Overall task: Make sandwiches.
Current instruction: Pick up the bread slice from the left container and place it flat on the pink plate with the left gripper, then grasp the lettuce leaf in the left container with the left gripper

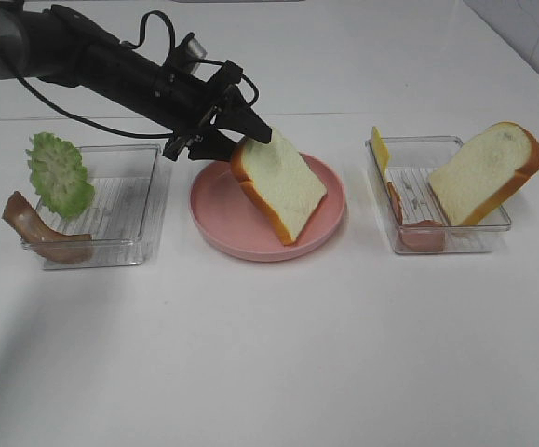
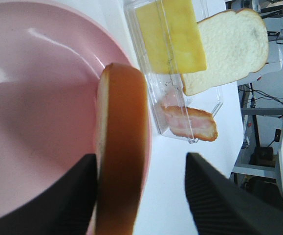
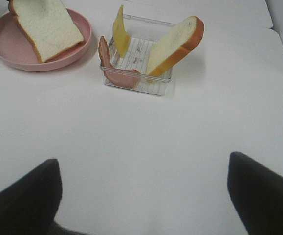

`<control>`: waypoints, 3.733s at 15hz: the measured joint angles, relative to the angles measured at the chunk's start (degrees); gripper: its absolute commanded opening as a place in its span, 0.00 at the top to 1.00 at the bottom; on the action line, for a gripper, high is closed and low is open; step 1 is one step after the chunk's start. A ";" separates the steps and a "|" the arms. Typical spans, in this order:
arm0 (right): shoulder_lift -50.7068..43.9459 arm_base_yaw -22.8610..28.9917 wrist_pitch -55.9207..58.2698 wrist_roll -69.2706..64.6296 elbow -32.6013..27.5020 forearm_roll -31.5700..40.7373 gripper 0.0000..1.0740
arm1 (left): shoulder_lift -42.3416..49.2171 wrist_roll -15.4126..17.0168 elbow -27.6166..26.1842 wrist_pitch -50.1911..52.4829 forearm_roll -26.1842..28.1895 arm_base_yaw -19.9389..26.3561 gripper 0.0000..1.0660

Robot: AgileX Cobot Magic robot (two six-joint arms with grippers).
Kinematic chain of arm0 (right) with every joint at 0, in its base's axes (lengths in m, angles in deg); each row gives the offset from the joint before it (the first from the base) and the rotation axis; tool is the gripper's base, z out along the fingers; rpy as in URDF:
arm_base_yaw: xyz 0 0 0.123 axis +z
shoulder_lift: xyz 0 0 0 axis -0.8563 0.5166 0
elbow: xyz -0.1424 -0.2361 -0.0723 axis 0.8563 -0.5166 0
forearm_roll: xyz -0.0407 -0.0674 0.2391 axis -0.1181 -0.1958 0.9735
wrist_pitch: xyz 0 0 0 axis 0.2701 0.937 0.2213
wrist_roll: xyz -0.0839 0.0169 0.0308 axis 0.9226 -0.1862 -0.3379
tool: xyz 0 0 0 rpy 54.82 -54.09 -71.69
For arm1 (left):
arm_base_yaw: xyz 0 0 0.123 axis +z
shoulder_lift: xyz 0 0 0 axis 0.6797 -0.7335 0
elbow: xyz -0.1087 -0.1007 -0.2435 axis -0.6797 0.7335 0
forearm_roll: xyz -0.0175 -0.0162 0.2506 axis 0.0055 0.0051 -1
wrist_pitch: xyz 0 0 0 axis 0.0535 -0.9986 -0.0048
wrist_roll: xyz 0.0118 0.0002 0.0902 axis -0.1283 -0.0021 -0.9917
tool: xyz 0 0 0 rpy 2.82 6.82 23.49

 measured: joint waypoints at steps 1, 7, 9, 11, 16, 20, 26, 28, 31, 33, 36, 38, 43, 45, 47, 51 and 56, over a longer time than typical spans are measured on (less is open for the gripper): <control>0.00 0.00 0.00 0.00 0.00 0.00 0.24 | 0.00 0.00 -0.06 0.00 -0.86 0.00 0.34; 0.00 0.00 0.00 0.00 0.00 0.00 0.24 | 2.75 0.06 -0.11 0.00 -7.68 0.00 0.18; 0.00 0.00 0.00 0.00 0.00 0.00 0.24 | 4.41 0.11 -0.17 0.00 -7.85 -0.06 0.18; 0.00 0.00 0.00 0.00 0.00 0.00 0.24 | 4.70 2.01 -0.17 0.23 -9.63 -0.69 0.18; 0.00 0.00 0.00 0.00 0.00 0.00 0.24 | 4.58 3.15 -0.17 4.70 -16.33 -4.58 0.18; 0.00 0.00 0.00 0.00 0.00 0.00 0.24 | 4.70 3.38 -0.17 4.64 -25.55 -6.19 0.18; 0.00 0.00 0.00 0.00 0.00 0.00 0.24 | 7.22 11.29 -0.17 7.56 -45.21 -11.06 0.18; 0.00 0.00 0.00 0.00 0.00 0.00 0.24 | 7.51 14.09 -0.17 7.51 -51.74 -12.89 0.18; 0.00 0.00 0.00 0.00 0.00 0.00 0.24 | 11.12 21.83 -0.17 7.28 -60.10 -13.87 0.19; 0.00 0.00 0.00 0.00 0.00 0.00 0.24 | 14.73 25.44 -0.17 3.78 -62.22 -12.09 0.19; 0.00 0.00 0.00 0.00 0.00 0.00 0.24 | 16.84 27.10 -0.17 -5.39 -62.62 -7.73 0.19; 0.00 0.00 0.00 0.00 0.00 0.00 0.24 | 17.25 27.67 -0.17 -8.19 -62.62 -4.18 0.20; 0.00 0.00 0.00 0.00 0.00 0.00 0.24 | 21.49 28.13 -0.17 -8.88 -60.96 3.67 0.21; 0.00 0.00 0.00 0.00 0.00 0.00 0.24 | 21.43 28.13 -0.17 -8.94 -60.62 6.99 0.21; 0.00 0.00 0.00 0.00 0.00 0.00 0.24 | 20.97 28.13 -0.17 -9.00 -60.62 8.71 0.21; 0.00 0.00 0.00 0.00 0.00 0.00 0.24 | 16.10 28.13 -0.17 -8.42 -60.22 9.51 0.28; 0.00 0.00 0.00 0.00 0.00 0.00 0.24 | 11.17 28.13 -0.17 -4.70 -60.39 9.51 0.36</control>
